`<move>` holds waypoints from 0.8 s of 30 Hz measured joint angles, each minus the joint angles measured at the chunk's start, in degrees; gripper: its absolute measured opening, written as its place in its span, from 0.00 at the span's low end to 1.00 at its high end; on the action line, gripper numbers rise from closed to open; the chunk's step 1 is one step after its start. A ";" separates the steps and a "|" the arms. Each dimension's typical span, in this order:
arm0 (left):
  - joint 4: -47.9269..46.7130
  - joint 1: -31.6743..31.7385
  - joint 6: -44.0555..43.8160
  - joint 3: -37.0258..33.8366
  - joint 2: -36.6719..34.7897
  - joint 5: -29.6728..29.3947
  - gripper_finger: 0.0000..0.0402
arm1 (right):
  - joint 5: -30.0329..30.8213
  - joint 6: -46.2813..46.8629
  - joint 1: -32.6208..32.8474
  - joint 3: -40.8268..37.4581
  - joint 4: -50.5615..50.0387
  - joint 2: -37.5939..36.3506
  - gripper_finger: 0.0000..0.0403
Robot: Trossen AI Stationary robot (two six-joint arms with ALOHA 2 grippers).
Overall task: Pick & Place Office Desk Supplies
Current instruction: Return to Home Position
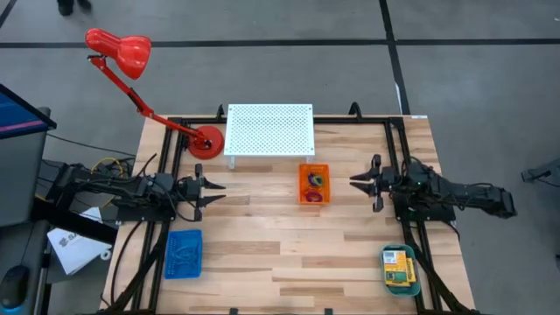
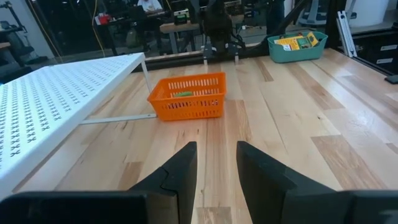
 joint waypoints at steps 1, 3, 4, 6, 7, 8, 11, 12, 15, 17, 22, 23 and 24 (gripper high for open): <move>0.00 0.00 0.02 0.00 -0.01 0.00 0.26 | 0.02 -0.01 -0.37 0.00 0.00 -0.24 0.18; 0.00 0.00 0.02 0.00 -0.01 0.00 0.26 | 0.11 -1.39 -1.00 0.00 0.00 -0.44 0.18; 0.00 0.00 0.02 0.00 -0.01 0.00 0.26 | 0.11 -2.53 -1.21 0.00 -0.02 -0.43 0.18; 0.00 0.00 0.01 0.00 -0.01 0.00 0.26 | 0.11 -4.12 -1.50 0.00 -0.02 -0.42 0.18; 0.01 0.00 0.00 0.00 -0.01 0.00 0.26 | 0.12 -4.13 -1.63 0.00 -0.02 -0.42 0.18; 0.00 0.00 0.02 0.00 -0.01 0.00 0.26 | 0.13 -3.92 -1.71 0.00 -0.02 -0.42 0.18; 0.00 0.00 0.01 0.00 -0.01 0.00 0.26 | 0.11 -3.91 -1.68 0.00 -0.02 -0.42 0.18; 0.01 0.00 0.00 0.02 -0.01 0.00 0.26 | 0.12 -3.91 -1.70 -0.02 -0.02 -0.42 0.18; 0.01 0.00 0.02 0.02 -0.01 0.00 0.26 | 0.13 -3.91 -1.68 -0.02 -0.02 -0.40 0.18; 0.00 0.00 0.00 0.02 -0.01 0.00 0.26 | 0.11 -3.93 -1.68 -0.02 -0.02 -0.42 0.18; 0.01 0.00 0.02 0.02 -0.01 0.00 0.26 | 0.11 -3.91 -1.68 -0.02 -0.01 -0.40 0.18; 0.00 0.00 0.02 0.02 -0.01 0.00 0.26 | 0.11 -3.91 -1.68 -0.02 -0.01 -0.40 0.18; 0.00 0.00 0.02 0.02 -0.01 0.00 0.26 | 0.11 -3.91 -1.68 -0.02 -0.01 -0.40 0.18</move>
